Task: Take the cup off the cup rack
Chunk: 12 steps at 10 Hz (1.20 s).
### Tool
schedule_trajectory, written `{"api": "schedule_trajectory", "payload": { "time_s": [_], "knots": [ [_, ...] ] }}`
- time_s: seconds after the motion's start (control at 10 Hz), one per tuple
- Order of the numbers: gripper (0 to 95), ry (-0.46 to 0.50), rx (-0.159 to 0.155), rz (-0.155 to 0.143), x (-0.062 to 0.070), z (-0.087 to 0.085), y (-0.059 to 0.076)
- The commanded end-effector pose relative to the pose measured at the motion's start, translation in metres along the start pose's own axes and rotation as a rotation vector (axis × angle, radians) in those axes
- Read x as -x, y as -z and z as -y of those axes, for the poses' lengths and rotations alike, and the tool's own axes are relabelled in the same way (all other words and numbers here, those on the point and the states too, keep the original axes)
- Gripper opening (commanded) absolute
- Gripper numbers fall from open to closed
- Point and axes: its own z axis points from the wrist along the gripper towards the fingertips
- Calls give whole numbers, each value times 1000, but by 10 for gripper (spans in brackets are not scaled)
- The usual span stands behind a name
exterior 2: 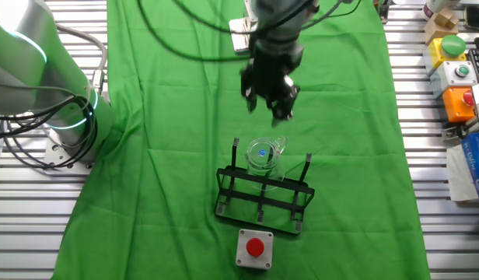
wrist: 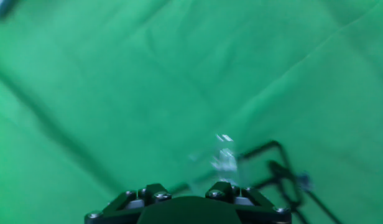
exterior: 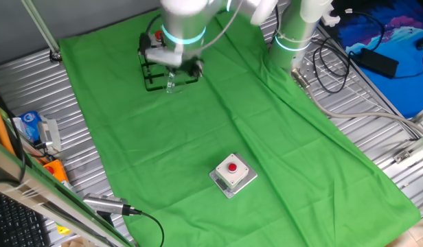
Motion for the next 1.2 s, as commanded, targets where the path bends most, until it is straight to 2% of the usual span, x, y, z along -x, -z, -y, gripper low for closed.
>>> {"api": "schedule_trajectory", "payload": {
  "time_s": [0.1, 0.2, 0.3, 0.4, 0.5, 0.6, 0.7, 0.8, 0.9, 1.1, 1.2],
  "knots": [
    [950, 130, -45, 36, -33, 37, -9],
    [950, 137, -49, 40, -34, 38, -10],
    [950, 167, -73, 70, -36, 43, -19],
    [950, 177, -57, 113, -37, 45, -25],
    [950, 182, -49, 129, -37, 45, -28],
    [950, 189, -17, 189, -36, 46, -30],
    [950, 183, 11, 230, -36, 46, -31],
    [950, 179, 24, 247, -36, 46, -31],
    [950, 163, 50, 277, -36, 46, -31],
    [950, 175, 56, 290, -35, 45, -31],
    [950, 175, 73, 303, -35, 42, -34]
  ]
}}
